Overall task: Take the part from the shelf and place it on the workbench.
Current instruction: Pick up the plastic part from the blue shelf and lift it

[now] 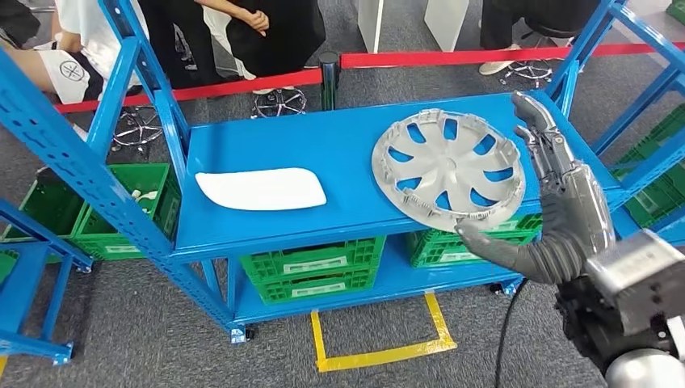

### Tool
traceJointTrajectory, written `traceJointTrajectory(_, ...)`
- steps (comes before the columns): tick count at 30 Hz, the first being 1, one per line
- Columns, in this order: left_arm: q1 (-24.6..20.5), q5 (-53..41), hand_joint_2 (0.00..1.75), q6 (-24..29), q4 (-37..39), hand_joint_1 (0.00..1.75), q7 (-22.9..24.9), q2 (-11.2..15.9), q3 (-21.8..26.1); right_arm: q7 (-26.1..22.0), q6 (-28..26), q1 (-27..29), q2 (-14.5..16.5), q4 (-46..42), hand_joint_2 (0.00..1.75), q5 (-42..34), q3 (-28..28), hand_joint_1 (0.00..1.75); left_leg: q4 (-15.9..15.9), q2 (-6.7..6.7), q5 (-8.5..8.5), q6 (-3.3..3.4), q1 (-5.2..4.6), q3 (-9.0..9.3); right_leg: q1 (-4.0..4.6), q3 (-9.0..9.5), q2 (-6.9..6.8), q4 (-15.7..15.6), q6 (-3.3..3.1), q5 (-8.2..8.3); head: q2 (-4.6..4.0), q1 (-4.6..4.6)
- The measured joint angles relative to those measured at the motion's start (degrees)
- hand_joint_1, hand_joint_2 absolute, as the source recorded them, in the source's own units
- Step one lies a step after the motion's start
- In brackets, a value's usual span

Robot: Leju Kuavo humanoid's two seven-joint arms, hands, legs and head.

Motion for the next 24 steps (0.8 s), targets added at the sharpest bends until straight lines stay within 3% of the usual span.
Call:
traceJointTrajectory(1,-0.1,0.0,0.00,-0.1,0.0,0.00,0.0,0.0,0.0,1.1,0.5,-0.2,-0.6,0.6,1.75,0.5,-0.4,0.00,0.0,0.01,-0.44,-0.38,-0.03,0.25,0.09,0.33,-0.06,-1.8,-0.37,1.10,0.00,0.14)
traceJointTrajectory(4,-0.2,0.0,0.00,-0.2,0.0,0.00,0.0,-0.1,0.0,3.2,1.3,-0.5,-2.2,1.7,1.75,1.4,-1.5,0.00,0.2,0.15,-1.05,-1.30,-0.08,0.64,0.35,0.75,-0.14,-2.8,-2.10,0.97,0.00,0.09)
traceJointTrajectory(6,-0.2,0.0,0.00,-0.1,0.0,0.00,-0.2,-0.1,0.0,3.9,1.5,-0.6,-3.0,2.0,1.75,1.7,-2.3,0.00,2.8,0.23,-1.44,-1.65,0.01,-0.28,0.28,1.81,-0.20,-3.1,-2.82,0.60,0.00,-0.36)
traceJointTrajectory(7,-0.3,0.0,0.00,-0.1,0.0,0.00,-0.4,-0.2,0.0,4.0,1.5,-0.6,-3.4,2.2,1.75,1.7,-2.6,0.00,5.6,0.26,-2.10,-1.83,0.05,-1.88,0.26,2.37,-0.25,-3.3,-3.12,0.40,0.00,-0.69)
traceJointTrajectory(9,-0.3,0.0,0.00,-0.1,0.0,0.00,-0.6,-0.2,0.0,4.2,1.6,-0.5,-3.8,2.6,1.75,1.7,-3.1,0.00,12.7,0.27,-4.65,-2.12,0.07,-6.73,0.41,3.07,-0.34,-3.4,-3.56,-0.13,0.00,-1.32)
traceJointTrajectory(11,-0.2,0.1,0.00,-0.2,0.0,0.00,-0.7,-0.3,0.0,4.3,1.6,-0.4,-4.0,3.1,1.75,1.7,-3.3,0.00,16.4,0.25,-6.03,-2.03,0.02,-10.66,0.61,3.81,-0.26,-3.4,-3.74,-0.84,0.00,-1.58)
traceJointTrajectory(12,-0.1,0.2,0.00,-0.3,0.0,0.00,-0.7,-0.3,0.0,4.4,1.6,-0.3,-4.1,3.3,1.75,1.7,-3.4,0.00,15.5,0.25,-4.85,-1.79,-0.04,-11.34,0.75,4.37,-0.19,-3.4,-3.75,-1.27,0.00,-1.66)
traceJointTrajectory(13,-0.1,0.3,0.00,-0.3,0.0,0.00,-0.6,-0.3,0.0,4.4,1.6,-0.2,-4.2,3.4,1.75,1.7,-3.5,0.00,13.0,0.23,-2.26,-1.40,-0.16,-11.10,0.87,5.04,-0.15,-3.5,-3.73,-1.73,0.00,-1.72)
traceJointTrajectory(15,-0.1,0.4,0.00,-0.3,0.0,0.00,-0.5,-0.2,0.0,4.4,1.6,-0.2,-4.4,3.7,1.75,1.9,-3.6,0.00,6.1,0.21,3.61,-0.40,-0.46,-9.35,1.12,6.11,-0.06,-3.5,-3.59,-2.70,0.00,-1.83)
traceJointTrajectory(16,-0.1,0.4,0.00,-0.2,0.0,0.00,-0.4,-0.2,0.0,4.8,1.5,-0.1,-4.5,3.9,1.75,2.4,-3.7,0.00,3.7,0.19,5.22,-0.51,-0.50,-8.61,1.23,6.36,0.01,-3.5,-3.50,-3.05,0.00,-1.81)
traceJointTrajectory(19,0.0,0.6,0.00,0.1,0.0,0.00,-0.3,-0.3,0.0,7.0,1.0,0.0,-4.7,4.3,1.75,5.9,-3.8,0.00,2.1,0.09,5.51,-1.22,-0.51,-8.00,1.38,6.58,0.14,-3.9,-3.22,-3.36,0.00,-1.52)
traceJointTrajectory(24,-0.1,0.6,0.00,0.2,0.0,0.00,-0.3,-0.3,0.0,8.8,0.4,0.2,-4.7,5.0,1.75,9.0,-3.8,0.00,2.0,0.10,5.19,-0.63,-0.55,-7.97,1.36,6.96,0.15,-4.6,-3.05,-3.37,0.00,-1.26)
